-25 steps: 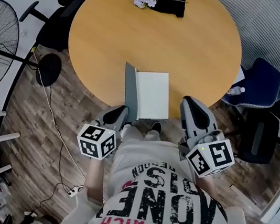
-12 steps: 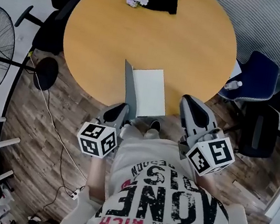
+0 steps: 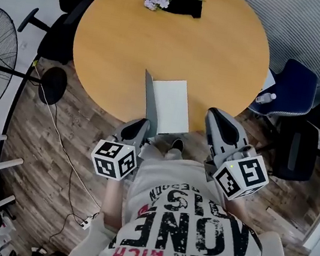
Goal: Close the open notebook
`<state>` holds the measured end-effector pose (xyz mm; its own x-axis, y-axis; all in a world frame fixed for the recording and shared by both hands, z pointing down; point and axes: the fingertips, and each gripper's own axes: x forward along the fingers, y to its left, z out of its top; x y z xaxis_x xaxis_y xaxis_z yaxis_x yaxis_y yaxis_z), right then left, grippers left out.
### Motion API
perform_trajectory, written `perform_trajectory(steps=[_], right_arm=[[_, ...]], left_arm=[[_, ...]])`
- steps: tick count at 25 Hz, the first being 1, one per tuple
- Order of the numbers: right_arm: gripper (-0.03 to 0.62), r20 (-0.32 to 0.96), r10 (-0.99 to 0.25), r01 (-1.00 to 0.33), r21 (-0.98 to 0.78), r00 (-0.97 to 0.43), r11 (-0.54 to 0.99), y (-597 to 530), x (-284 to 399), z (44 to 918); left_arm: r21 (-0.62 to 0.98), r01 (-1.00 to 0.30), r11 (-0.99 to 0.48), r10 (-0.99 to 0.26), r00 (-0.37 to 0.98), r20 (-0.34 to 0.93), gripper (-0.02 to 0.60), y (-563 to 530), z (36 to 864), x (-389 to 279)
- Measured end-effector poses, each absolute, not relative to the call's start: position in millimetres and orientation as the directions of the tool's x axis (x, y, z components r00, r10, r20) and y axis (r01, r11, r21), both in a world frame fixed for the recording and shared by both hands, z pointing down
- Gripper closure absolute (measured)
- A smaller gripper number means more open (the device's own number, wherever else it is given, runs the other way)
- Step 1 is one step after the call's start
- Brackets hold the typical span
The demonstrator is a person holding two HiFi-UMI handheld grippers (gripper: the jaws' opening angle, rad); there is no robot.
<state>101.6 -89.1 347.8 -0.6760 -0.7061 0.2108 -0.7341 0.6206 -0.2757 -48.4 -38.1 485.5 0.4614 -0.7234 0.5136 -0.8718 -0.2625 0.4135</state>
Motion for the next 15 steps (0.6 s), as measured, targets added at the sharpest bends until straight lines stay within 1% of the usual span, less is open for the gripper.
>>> perform_trajectory(steps=[15], right_arm=[[0.574, 0.217, -0.708, -0.738, -0.277, -0.672, 0.615, -90, 102, 351]], left_arm=[[0.424, -0.856, -0.295, -0.704, 0.495, 0.509, 0.563, -43, 488, -33]])
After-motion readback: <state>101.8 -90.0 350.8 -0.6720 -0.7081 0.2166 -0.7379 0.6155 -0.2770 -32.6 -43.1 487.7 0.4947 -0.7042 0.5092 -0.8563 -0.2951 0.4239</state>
